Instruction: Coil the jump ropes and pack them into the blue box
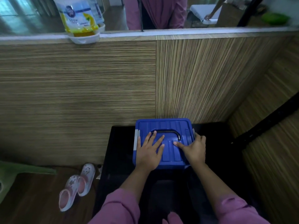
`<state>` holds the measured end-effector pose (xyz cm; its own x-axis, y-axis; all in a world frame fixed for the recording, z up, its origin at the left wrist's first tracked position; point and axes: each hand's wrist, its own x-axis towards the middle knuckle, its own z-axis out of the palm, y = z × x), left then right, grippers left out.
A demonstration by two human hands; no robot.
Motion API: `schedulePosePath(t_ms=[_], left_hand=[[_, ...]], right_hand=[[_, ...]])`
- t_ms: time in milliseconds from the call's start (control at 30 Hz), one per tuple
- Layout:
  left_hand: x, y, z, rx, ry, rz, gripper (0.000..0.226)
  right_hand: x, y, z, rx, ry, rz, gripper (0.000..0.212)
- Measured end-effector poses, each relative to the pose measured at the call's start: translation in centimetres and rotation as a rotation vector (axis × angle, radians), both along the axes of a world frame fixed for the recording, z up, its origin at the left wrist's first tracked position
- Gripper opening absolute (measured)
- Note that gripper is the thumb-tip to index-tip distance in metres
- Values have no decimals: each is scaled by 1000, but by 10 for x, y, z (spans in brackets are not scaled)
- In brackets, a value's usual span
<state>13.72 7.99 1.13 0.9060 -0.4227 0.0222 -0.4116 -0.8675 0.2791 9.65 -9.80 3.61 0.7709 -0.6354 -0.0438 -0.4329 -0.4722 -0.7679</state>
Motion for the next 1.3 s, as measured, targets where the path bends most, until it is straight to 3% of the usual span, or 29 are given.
schedulePosePath(t_ms=[167,333,467,633,867,1100,1300], left_hand=[[-1,-1,0,5,-18,7,56],[-2,-2,6,14,12,4,67],[-4,-1,5,-7,-7,13,66],[-20,5,-7,-92,-152,96,61],[20,1,-1,-18,-19,131,78],[37,5,15,15,154,91,67],[11,7,24,-171,73,160,55]], right_hand=[[0,-1,1,1,-49,10,88],[-3,8,-4,-285,78,130,64],[-8,8,-4,-345,35,126,54],[-17,6,-14,-467,20,222,65],[19,0,-2,-424,164,335,68],[37,10,3,-422,315,323,66],[18,22,2,-349,125,442,56]])
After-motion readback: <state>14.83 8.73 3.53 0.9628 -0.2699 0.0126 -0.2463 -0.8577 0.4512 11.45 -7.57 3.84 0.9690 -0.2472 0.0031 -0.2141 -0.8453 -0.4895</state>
